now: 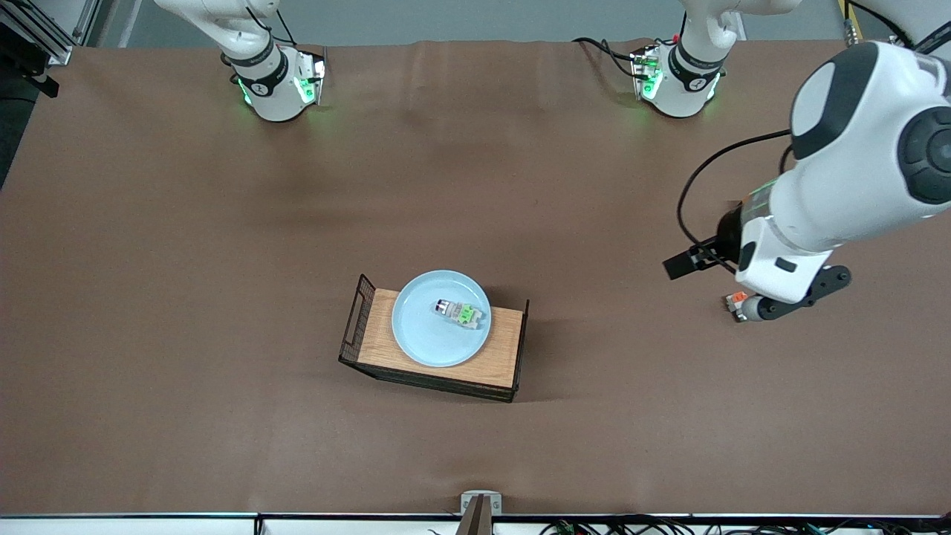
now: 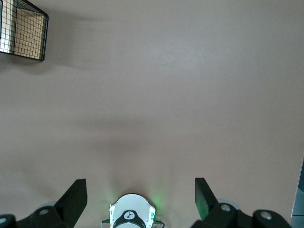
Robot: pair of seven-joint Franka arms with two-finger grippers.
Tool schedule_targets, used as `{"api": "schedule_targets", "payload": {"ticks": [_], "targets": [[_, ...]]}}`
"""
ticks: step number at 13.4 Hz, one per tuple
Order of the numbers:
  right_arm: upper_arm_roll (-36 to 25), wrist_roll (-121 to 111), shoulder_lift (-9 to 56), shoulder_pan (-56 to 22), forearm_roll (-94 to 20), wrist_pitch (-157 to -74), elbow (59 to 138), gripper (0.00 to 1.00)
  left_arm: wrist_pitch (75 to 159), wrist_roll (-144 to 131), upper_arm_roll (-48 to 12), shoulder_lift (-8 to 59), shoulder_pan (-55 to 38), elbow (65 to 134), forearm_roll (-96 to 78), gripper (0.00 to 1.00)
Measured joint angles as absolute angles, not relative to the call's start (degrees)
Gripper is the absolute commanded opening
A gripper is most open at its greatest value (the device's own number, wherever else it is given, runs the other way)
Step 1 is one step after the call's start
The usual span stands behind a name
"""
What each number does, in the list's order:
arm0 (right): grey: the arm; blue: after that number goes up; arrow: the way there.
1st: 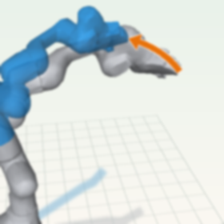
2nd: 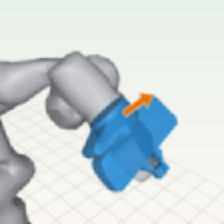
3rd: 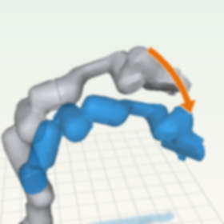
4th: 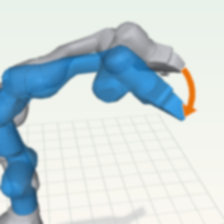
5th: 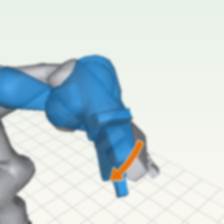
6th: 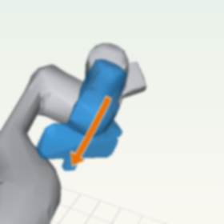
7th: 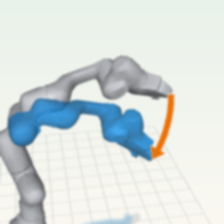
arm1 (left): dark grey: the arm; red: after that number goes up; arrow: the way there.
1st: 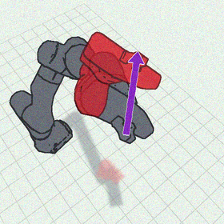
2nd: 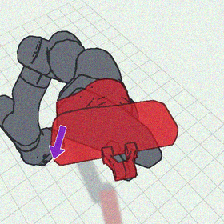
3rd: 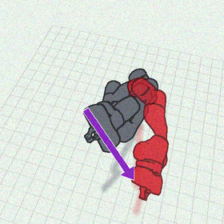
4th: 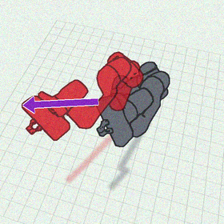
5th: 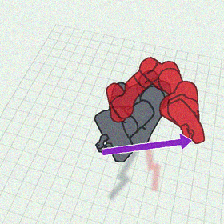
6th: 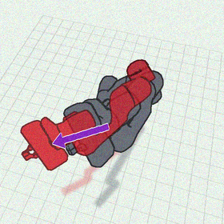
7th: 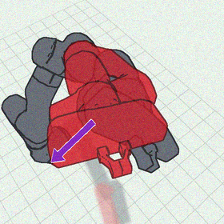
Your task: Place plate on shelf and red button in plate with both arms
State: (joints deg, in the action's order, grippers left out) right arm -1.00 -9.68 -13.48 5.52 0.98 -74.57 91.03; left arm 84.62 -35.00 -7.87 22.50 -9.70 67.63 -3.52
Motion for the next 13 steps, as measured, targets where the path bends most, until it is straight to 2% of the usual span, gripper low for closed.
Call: {"api": "schedule_targets", "payload": {"ticks": [3,8,13], "targets": [[-0.73,-9.61,-13.47,5.22,0.98,-74.58,91.07,1.00,83.89,-18.45,-7.80,20.07,-6.47,68.48,-3.01,1.00],[-0.73,-9.61,-13.29,5.21,0.98,-76.42,90.91,1.00,83.44,-11.99,-7.79,15.15,-4.25,72.02,-2.93,1.00],[-0.59,-9.65,-10.93,3.79,0.98,-76.69,90.96,1.00,86.75,-5.86,-7.79,5.35,-4.23,84.26,-1.13,1.00]]}}
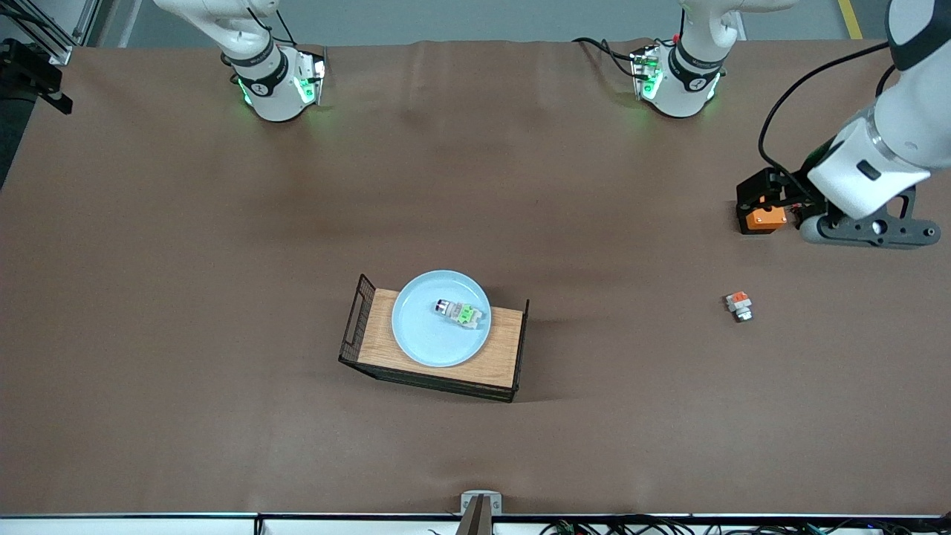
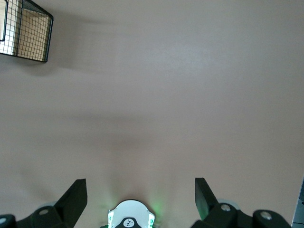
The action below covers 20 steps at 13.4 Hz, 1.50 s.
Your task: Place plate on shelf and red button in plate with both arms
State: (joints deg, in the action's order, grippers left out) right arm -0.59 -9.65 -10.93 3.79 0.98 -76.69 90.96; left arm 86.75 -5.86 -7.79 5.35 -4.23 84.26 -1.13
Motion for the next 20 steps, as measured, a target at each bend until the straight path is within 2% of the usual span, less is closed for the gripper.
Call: {"api": "schedule_targets", "payload": {"ticks": [2,4,20], "targets": [[-0.61,-9.59,-10.36,3.57,0.98,-76.75,90.94,1.00,88.78,-5.28,-7.79,1.98,-4.23,88.60,-0.96,1.00],[-0.81,-9.58,-10.30,3.58,0.98,-76.76,90.88,1.00,89.41,-5.28,-7.79,0.31,-4.24,90.14,-0.66,1.00],[-0.76,-9.55,-10.32,3.44,1.17,-76.78,89.71,1.00,90.05,-5.58,-7.97,-2.20,-4.63,90.97,-0.01,1.00]]}}
